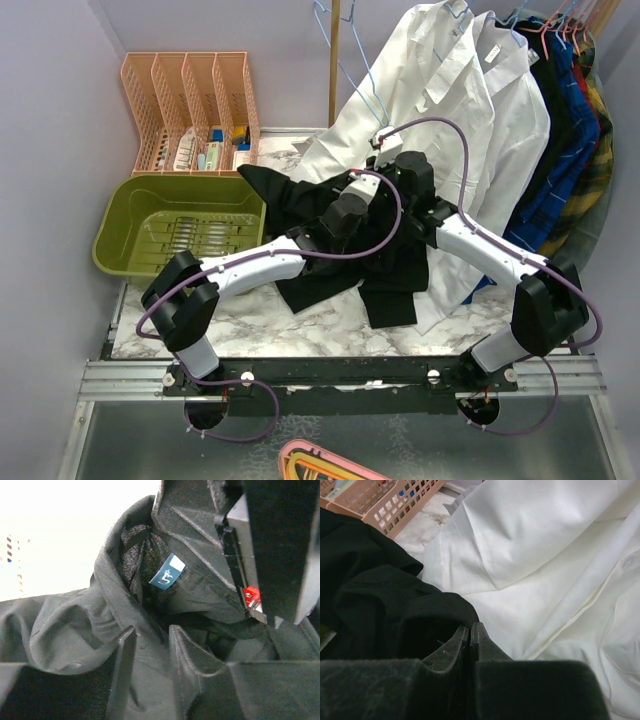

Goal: Place the shirt on the hanger

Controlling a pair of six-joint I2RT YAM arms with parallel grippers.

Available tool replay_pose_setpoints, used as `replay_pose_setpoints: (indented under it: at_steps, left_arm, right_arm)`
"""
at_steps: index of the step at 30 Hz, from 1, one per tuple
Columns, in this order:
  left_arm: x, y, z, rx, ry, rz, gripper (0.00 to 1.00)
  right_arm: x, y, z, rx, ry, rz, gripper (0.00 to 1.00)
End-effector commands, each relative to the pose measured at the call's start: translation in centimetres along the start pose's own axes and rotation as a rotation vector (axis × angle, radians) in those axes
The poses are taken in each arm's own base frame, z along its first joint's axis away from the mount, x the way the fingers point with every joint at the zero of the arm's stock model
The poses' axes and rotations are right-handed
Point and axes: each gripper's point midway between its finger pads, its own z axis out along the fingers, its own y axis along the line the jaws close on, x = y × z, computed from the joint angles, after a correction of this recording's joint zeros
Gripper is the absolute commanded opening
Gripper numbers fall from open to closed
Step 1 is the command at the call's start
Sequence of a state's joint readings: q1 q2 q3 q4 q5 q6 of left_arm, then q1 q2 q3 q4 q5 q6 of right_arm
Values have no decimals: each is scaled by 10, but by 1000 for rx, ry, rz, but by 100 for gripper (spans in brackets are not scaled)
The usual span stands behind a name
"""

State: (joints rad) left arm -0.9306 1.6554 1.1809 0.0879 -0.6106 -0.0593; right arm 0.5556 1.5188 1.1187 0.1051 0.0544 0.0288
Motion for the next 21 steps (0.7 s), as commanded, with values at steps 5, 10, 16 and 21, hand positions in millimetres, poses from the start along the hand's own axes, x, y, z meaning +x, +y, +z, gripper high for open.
replay_pose_setpoints:
  at_steps: [5,10,16,21]
  left_arm:
    - [41,-8,-3,88,94,82,0]
    - [26,23,-8,134,125,129,0]
    - [22,79,-10,177,143,71,0]
    - [15,88,-17,182,126,68,0]
  right_arm:
    - [-14,1,-2,-27,-52,40,1]
    - [-15,-5,-5,-7,-46,46,1]
    - [-9,-6,-6,-9,-29,44,1]
    - [-6,2,-13,-51,-25,49,46]
